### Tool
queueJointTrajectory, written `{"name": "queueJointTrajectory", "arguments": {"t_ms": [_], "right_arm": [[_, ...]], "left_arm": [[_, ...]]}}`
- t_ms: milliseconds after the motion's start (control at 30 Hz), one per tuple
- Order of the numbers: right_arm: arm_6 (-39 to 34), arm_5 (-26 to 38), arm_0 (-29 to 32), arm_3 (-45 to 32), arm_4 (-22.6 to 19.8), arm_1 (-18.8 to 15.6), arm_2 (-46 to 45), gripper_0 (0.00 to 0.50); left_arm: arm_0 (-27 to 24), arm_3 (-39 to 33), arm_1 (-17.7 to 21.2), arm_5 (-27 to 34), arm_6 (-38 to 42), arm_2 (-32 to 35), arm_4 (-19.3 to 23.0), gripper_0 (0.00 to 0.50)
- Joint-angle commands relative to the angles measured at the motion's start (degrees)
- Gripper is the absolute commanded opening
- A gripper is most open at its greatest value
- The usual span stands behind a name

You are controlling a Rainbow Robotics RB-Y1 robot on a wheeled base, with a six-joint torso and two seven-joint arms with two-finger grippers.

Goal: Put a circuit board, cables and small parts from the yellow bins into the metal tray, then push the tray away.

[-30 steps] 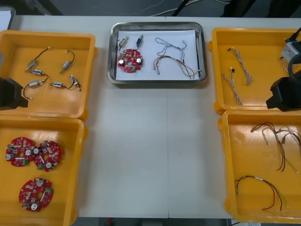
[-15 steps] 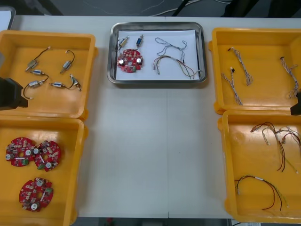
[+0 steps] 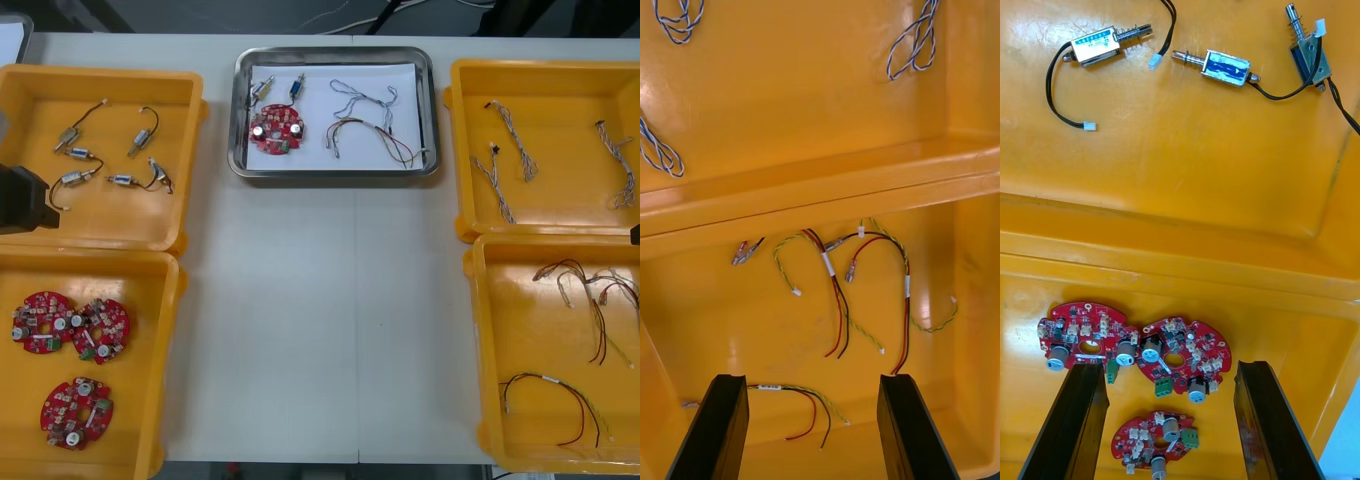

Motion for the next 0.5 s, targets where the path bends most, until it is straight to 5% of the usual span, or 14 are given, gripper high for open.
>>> {"name": "queueJointTrajectory", "arguments": {"t_ms": [33,500], "right_arm": [[4.6,-0.4,0.5,0.0,1.2,0.7,-2.2,0.500],[8.0,-0.6,0.8,0.2,4.3,6.4,-3.1,0.500]], "left_arm": [[0.9,-1.2,2.7,0.4,-5.2,1.8,0.4,0.500],[0.9,-1.2,2.7,0.4,-5.2,1.8,0.4,0.500]]}}
